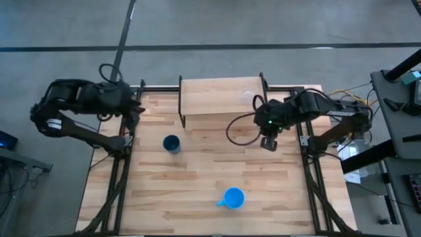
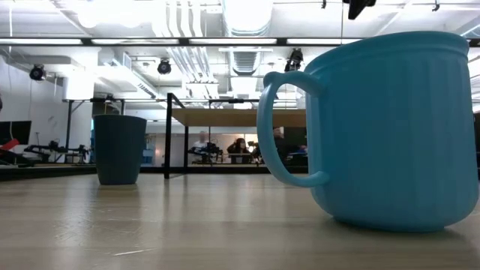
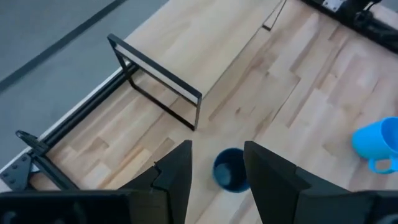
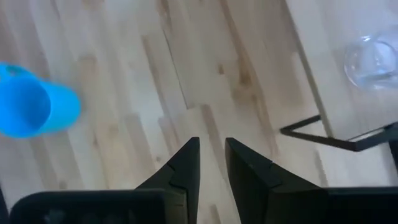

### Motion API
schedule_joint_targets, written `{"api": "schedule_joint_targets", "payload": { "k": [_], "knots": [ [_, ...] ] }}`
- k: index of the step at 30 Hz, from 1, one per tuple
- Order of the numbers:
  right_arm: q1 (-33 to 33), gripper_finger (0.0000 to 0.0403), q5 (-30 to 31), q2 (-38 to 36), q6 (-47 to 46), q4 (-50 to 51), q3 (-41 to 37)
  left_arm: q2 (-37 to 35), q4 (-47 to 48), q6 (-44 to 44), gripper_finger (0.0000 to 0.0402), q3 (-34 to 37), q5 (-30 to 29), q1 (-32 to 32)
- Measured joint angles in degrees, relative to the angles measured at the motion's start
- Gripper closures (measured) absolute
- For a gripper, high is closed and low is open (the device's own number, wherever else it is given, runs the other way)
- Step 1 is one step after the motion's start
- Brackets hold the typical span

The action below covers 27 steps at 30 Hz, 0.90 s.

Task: Stack small to large cups/mugs on shelf
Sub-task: Put the blue cup on the shelf

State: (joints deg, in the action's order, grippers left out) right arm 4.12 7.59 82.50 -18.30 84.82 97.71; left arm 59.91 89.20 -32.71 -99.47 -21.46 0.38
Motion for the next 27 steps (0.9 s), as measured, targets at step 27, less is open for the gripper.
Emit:
{"api": "schedule_joint_targets", "payload": {
  "k": [27],
  "knots": [
    [1.1,0.0335,-4.5,-15.0,-19.9,-34.1,-43.7,-16.6,-25.9,-1.2,0.0269,42.9,12.2,0.0]
  ]
}}
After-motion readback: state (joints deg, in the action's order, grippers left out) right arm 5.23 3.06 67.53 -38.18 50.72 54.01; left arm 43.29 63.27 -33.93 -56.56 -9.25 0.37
